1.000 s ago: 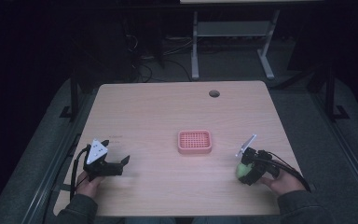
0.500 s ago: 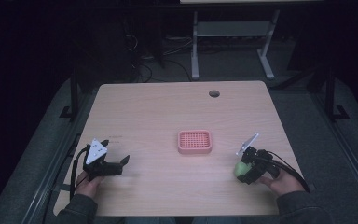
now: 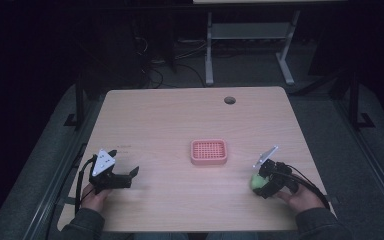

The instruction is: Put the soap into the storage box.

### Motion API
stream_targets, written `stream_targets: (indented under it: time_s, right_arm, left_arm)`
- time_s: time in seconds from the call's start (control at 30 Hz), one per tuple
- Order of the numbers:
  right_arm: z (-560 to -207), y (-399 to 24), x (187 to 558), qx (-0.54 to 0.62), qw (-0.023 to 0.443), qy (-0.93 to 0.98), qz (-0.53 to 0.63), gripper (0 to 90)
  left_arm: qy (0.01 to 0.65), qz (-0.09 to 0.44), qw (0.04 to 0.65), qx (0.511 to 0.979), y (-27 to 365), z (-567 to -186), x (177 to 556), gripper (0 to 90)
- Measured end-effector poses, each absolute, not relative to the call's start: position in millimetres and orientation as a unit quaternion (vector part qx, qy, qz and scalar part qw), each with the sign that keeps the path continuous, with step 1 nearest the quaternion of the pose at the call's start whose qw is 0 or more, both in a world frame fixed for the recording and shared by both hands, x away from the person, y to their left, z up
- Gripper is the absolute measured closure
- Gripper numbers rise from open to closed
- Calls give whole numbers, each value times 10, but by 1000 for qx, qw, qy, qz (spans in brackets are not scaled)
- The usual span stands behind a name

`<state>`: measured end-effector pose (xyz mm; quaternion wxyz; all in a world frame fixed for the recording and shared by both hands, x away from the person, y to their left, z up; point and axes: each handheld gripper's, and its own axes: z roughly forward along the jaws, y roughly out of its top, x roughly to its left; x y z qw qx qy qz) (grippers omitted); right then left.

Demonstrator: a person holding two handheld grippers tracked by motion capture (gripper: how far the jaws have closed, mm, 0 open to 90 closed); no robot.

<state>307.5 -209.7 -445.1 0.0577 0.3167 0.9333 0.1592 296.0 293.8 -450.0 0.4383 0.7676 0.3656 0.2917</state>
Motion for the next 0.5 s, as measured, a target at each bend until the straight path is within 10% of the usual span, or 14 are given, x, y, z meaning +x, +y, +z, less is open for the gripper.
stream_targets:
  time_s: [0.5]
  right_arm:
    - [-4286, -1978, 3094, 300, 55, 940, 156, 264]
  left_arm:
    - [362, 293, 434, 771, 2950, -4486, 2955, 0]
